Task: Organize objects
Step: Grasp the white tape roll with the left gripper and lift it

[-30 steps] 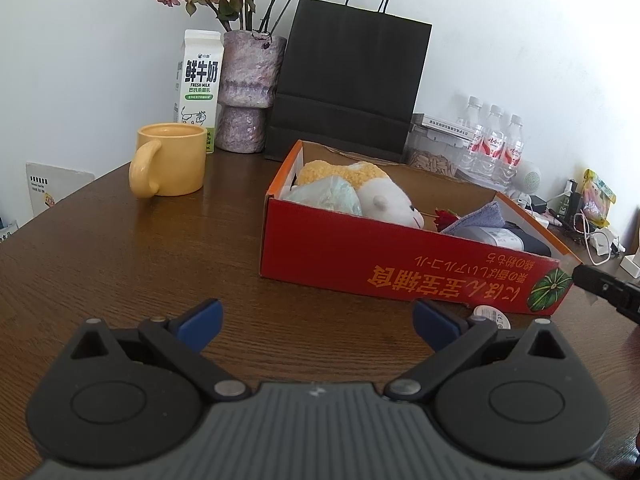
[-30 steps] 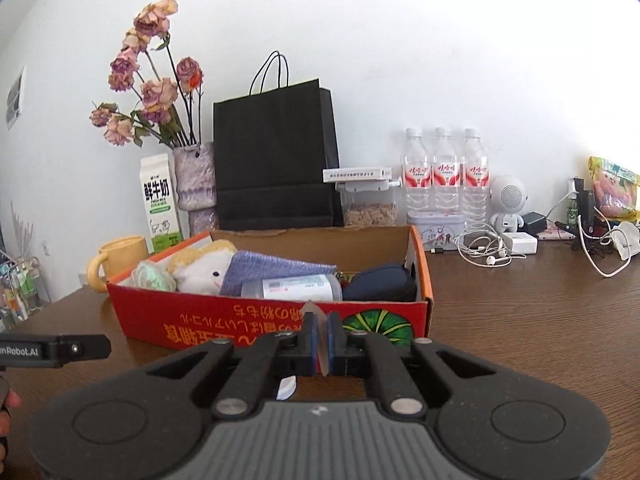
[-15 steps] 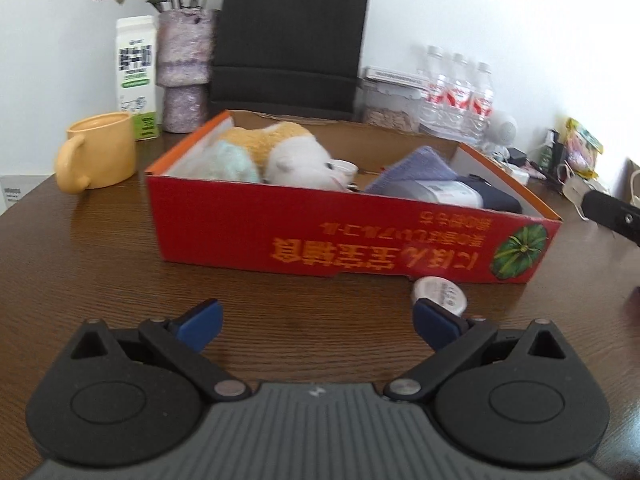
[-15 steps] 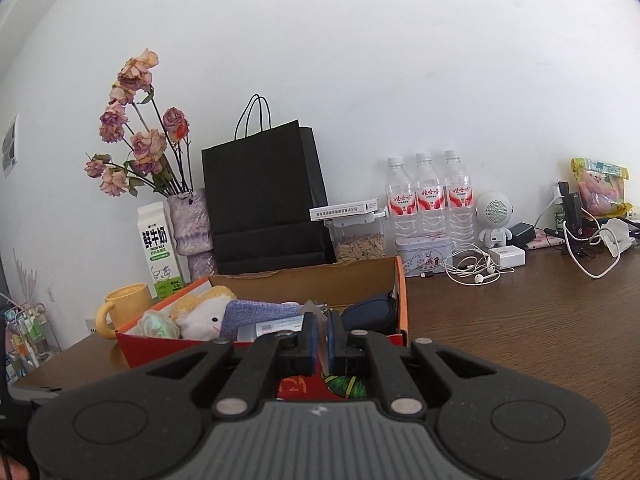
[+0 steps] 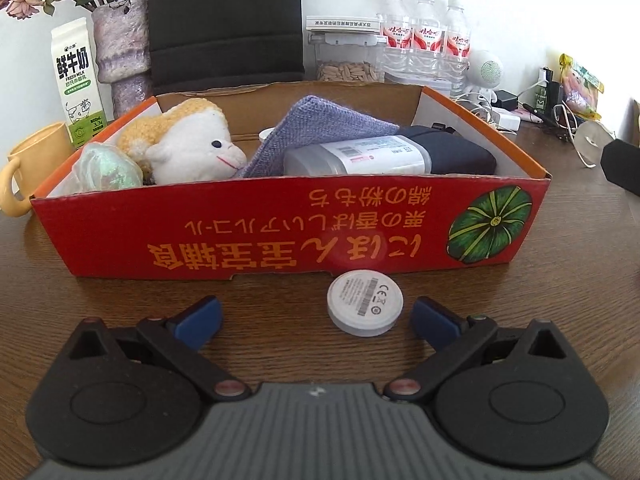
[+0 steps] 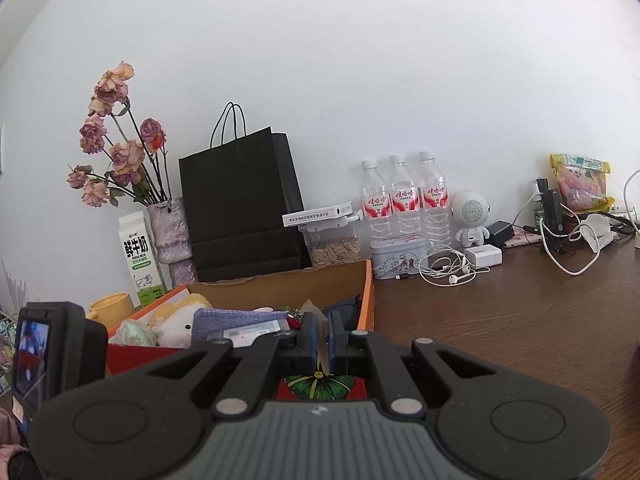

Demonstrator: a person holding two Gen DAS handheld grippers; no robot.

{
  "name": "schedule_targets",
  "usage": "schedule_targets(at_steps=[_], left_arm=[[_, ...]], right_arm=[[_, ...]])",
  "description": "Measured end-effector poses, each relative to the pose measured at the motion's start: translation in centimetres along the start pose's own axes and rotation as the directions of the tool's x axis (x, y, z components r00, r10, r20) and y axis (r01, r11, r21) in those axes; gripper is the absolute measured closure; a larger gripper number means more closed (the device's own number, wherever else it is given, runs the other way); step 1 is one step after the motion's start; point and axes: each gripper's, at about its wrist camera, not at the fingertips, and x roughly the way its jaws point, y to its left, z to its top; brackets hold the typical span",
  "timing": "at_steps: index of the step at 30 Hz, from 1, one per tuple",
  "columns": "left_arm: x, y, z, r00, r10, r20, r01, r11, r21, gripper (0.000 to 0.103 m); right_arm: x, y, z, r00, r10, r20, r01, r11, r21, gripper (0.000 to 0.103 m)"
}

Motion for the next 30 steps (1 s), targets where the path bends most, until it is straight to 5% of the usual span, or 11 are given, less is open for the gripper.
schedule_targets(at_steps=[12,13,15,16,20,30], left_arm=[[0.0,-0.2,0.2,1.0,-0.003,-0.001,0.003,1.0,0.005,0.0],[-0.2,-0.2,0.2,1.0,-0.012,0.006,0.012,1.0,0.004,0.005],[-0.9,0.1,0.0,0.999,-0.034,0.042,0.035,0.999,-0.005,0.034],[-1.2,0.2,-0.1,0.997,-0.057,0.056,0.058,0.998,-0.012,0.061],[-2.7,0.9,-0.3,0.985,-0.144,0.099,0.147,0.989,-0.02,0.063],[-8.4,2.6,1.1,0.916,-0.099,0.39,0.13,0.99,-0.055,0.063]], right_arm=[[0.6,0.5,-0.5,0.999,-0.02,-0.03,0.019,1.0,-0.019,0.098],[0.7,0.5,-0.5,0.999,-0.021,-0.033,0.021,1.0,-0.021,0.098],[0.8,0.5,-0.6,0.999,-0.024,-0.04,0.024,0.999,-0.023,0.098],[0.9,0.6,-0.7,0.999,-0.026,-0.043,0.025,0.999,-0.025,0.098],[1.1,0.6,-0.8,0.998,-0.034,-0.053,0.033,0.999,-0.032,0.098],[2.0,1.8,-0.7,1.0,-0.024,-0.003,0.024,0.999,-0.034,0.097]])
